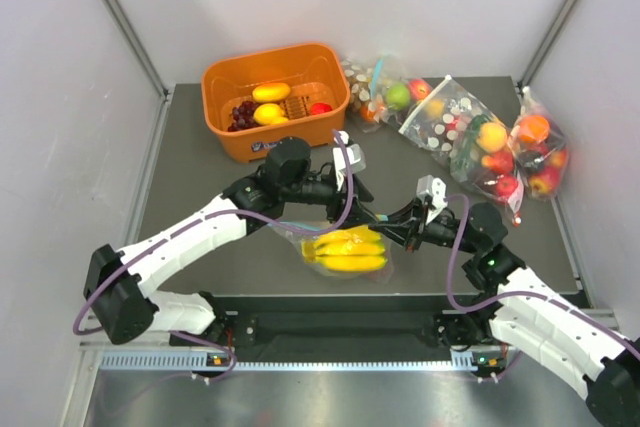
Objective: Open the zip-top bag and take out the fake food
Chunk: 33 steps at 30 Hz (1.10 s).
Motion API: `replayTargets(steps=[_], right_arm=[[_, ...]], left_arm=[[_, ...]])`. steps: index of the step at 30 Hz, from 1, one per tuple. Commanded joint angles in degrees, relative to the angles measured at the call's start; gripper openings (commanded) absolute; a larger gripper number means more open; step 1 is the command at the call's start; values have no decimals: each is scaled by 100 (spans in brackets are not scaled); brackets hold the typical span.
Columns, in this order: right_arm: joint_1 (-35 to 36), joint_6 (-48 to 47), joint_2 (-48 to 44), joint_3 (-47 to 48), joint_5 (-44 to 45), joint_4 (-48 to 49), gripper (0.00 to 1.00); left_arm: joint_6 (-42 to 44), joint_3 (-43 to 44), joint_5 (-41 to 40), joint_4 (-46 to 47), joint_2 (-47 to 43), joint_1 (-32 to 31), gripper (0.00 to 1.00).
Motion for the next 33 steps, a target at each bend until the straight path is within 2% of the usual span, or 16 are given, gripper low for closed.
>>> replayTargets(steps=[1,10,16,23,33], right_arm=[[63,-105,-4,143,-82,318,0],[63,-79,127,161,-117,388,0],[63,-70,154,170,-91,388,0],[63,-105,110,196,-38,318,0],[63,-105,57,231,-29,230,0]], left_arm=[[336,38,-460,221,-219,-94,60],[478,-23,-584,326,-333,-270,57],[530,-14,-470,238,-245,-296,44],[495,-32,-127,168,-245,-305,50],[556,21,-127,1,-157,-367,49]])
